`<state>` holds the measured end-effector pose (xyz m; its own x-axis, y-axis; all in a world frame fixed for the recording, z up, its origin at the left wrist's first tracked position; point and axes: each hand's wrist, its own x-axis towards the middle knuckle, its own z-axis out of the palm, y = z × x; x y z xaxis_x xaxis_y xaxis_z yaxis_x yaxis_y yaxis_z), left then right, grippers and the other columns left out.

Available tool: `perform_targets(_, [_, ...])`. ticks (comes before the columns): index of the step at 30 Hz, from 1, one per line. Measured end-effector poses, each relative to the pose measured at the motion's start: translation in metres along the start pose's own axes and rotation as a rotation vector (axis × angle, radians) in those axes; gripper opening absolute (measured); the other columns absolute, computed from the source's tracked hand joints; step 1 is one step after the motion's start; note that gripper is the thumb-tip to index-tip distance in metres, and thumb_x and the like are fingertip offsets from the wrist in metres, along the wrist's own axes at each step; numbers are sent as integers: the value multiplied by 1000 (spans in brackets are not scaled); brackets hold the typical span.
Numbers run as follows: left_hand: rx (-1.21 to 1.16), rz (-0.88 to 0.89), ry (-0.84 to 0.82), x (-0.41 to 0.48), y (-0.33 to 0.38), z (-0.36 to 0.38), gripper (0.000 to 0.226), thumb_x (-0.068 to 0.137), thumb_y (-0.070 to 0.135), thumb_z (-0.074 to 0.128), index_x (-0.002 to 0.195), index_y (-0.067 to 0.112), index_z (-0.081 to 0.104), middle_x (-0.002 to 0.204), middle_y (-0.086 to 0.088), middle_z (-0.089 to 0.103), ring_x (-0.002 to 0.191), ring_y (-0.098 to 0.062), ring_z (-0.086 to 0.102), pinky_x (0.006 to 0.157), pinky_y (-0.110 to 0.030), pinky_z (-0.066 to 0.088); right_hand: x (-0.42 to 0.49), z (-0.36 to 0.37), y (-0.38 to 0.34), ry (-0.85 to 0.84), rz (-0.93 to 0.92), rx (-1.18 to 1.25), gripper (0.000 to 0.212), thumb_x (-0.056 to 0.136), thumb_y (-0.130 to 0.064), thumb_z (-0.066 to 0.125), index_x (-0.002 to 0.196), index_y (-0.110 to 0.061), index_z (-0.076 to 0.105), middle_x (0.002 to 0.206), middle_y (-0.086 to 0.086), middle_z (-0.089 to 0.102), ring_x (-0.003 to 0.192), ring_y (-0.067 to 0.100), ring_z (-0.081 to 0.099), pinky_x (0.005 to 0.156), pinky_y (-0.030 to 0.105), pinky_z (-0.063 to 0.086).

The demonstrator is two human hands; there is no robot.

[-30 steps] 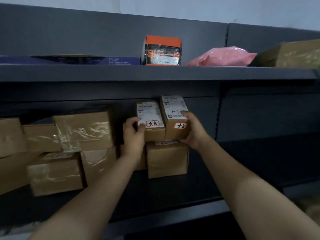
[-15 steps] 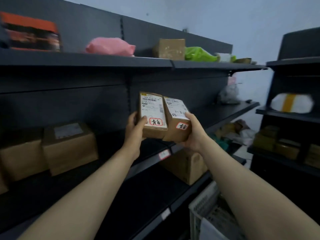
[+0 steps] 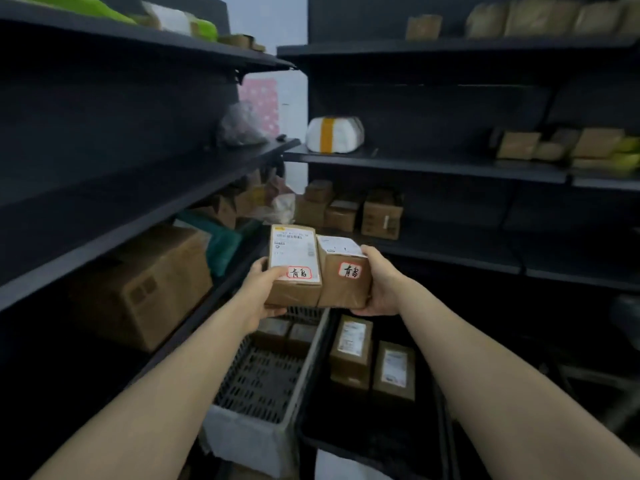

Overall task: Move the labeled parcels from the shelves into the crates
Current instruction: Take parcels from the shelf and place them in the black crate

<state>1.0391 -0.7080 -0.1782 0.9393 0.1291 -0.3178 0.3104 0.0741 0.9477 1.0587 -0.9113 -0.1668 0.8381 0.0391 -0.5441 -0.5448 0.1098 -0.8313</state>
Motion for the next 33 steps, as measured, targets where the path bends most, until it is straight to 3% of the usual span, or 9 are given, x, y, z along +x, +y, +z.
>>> perform_targets(4, [44,-67,-90,30,-28,47,38,94,32,53,129,28,38,110,-7,60,93,-27,58,59,-36,49,25,-49,18,79,78,15,54,82,-65,49,103,-19,69,100,7,74,98,26,67,90,42,52])
perform_targets(9, [76,-162,-133,69,-66,71,34,97,37,47,128,28,40,112,-5,59,98,-26,57,69,-39,50,57,-76,43,137,147,54,52,85,-63,52,109,-19,66,100,8,73,95,26,68,74,40,53])
perform_targets(13, [154,-201,-193,102,-92,81,49,92,26,57,136,30,35,119,-5,59,98,-23,58,73,-38,49,78,-88,59,221,147,92,38,87,-52,60,103,-18,62,98,7,70,94,24,65,79,41,53])
perform_targets(16, [217,-224,-271,127,-113,101,66,85,16,67,140,27,32,123,-5,59,104,-24,59,90,-46,50,85,-108,74,285,114,124,29,89,-47,61,100,-20,62,92,5,70,92,22,65,88,42,53])
perform_targets(18, [233,-252,-337,134,-127,128,71,82,12,70,140,24,31,120,-4,60,99,-23,61,86,-46,51,85,-132,86,337,108,164,24,92,-42,59,97,-19,63,86,4,70,85,19,66,79,38,55])
perform_targets(22, [253,-263,-484,122,-150,206,69,85,8,66,141,23,29,115,-5,59,88,-19,63,73,-37,53,79,-205,113,472,98,232,35,91,-39,62,114,-13,63,93,7,74,87,22,69,77,37,56])
perform_targets(24, [275,-247,-535,117,-165,247,73,86,8,65,145,24,24,126,-7,57,95,-22,63,82,-41,54,72,-248,129,578,121,273,43,88,-41,65,120,-12,61,96,9,74,86,24,70,74,37,57])
perform_targets(27, [340,-230,-545,112,-191,301,72,89,11,63,147,25,22,133,-7,52,103,-23,59,91,-41,49,64,-311,156,691,213,309,58,82,-51,67,127,-18,53,108,9,70,95,27,66,91,45,50])
perform_targets(33, [438,-349,-469,122,-271,398,67,92,15,59,148,25,22,136,-8,51,113,-29,56,96,-46,47,88,-428,212,698,344,360,50,88,-48,62,128,-20,50,105,7,65,89,26,60,88,49,39])
